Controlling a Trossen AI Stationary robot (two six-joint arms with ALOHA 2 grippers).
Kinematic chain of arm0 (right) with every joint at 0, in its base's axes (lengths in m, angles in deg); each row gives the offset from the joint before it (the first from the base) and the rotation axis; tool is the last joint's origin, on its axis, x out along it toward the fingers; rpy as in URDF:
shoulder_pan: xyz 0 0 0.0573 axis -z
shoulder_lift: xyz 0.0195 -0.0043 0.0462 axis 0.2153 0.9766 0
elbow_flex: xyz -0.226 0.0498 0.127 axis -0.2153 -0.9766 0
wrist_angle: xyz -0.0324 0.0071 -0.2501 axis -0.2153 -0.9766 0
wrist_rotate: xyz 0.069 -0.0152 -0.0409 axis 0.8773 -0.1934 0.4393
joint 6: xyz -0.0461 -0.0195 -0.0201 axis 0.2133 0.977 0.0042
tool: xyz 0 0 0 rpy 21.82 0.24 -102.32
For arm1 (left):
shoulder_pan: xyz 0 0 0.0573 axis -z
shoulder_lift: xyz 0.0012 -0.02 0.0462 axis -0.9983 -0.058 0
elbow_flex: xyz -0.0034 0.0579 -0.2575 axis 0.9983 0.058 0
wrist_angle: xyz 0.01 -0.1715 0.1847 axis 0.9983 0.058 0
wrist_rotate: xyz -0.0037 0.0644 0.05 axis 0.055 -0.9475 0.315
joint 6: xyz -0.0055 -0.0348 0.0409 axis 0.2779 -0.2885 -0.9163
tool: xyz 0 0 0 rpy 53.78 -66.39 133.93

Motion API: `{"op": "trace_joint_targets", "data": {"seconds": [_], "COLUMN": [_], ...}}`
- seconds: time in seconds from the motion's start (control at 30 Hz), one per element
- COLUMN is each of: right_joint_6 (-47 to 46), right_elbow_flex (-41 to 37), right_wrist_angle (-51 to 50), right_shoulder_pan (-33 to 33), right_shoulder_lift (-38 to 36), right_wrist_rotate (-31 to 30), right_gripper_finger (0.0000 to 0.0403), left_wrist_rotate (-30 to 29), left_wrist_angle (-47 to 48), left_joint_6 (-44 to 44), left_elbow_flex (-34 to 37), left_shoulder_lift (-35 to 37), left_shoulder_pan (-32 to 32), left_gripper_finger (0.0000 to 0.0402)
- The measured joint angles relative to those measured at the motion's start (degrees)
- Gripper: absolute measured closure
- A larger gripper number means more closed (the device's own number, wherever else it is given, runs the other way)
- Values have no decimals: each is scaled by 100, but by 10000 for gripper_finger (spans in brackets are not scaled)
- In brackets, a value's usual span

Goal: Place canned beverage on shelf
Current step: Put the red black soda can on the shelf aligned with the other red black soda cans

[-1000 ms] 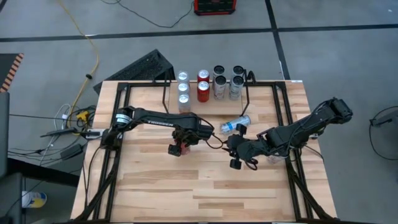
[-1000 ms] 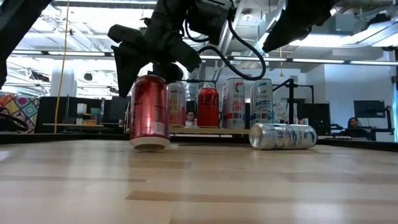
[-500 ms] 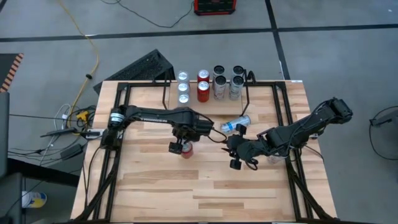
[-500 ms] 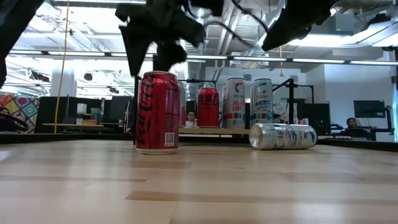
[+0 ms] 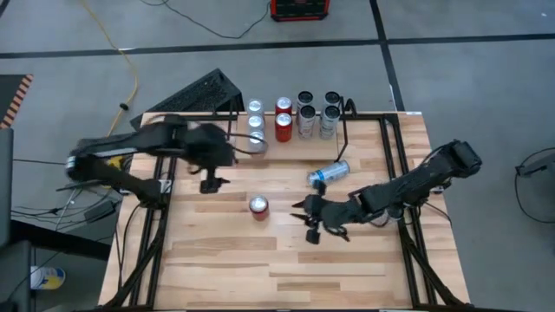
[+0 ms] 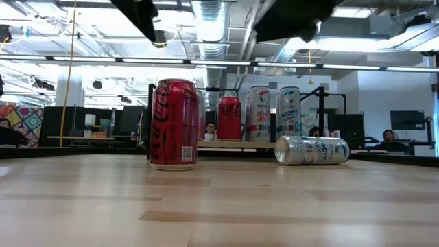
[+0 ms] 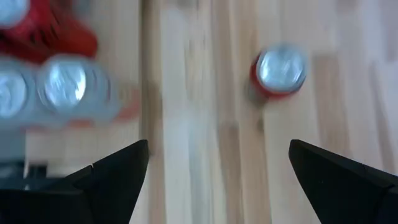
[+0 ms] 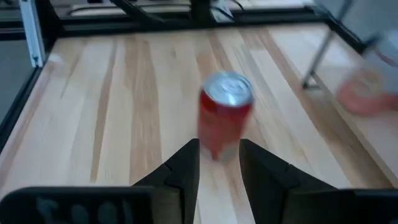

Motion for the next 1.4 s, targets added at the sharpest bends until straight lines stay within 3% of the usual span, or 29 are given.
{"op": "trace_joint_targets", "data": {"seconds": [0.2,0.33,0.5,0.73,1.0,1.13,1.4], "right_joint_6": [655,671,673,665,236,-127,-395], "right_elbow_flex": [85,441,924,1249,1377,1375,1375], "right_wrist_angle": [1664,1965,1924,1827,1759,1470,1484], "right_shoulder_pan": [127,286,469,730,1046,1190,1288], "right_shoulder_lift": [933,1328,1734,1848,1846,1846,1846], "right_wrist_rotate": [8,6,6,10,569,1103,1021], "right_gripper_finger": [265,265,264,234,128,90,64], "left_wrist_rotate": [395,745,586,384,448,437,-148], "left_wrist_angle": [-2813,-4970,-6853,-6909,-7047,-7346,-7039], "left_joint_6": [48,-11,61,191,504,607,685], "left_elbow_flex": [2436,4159,5813,6681,7533,7878,8169], "left_shoulder_lift": [2169,3408,4517,5739,6729,7053,7128], "left_shoulder_pan": [-76,-75,-75,-75,-75,-75,-75], "left_gripper_finger": [28,28,28,28,28,28,28]}}
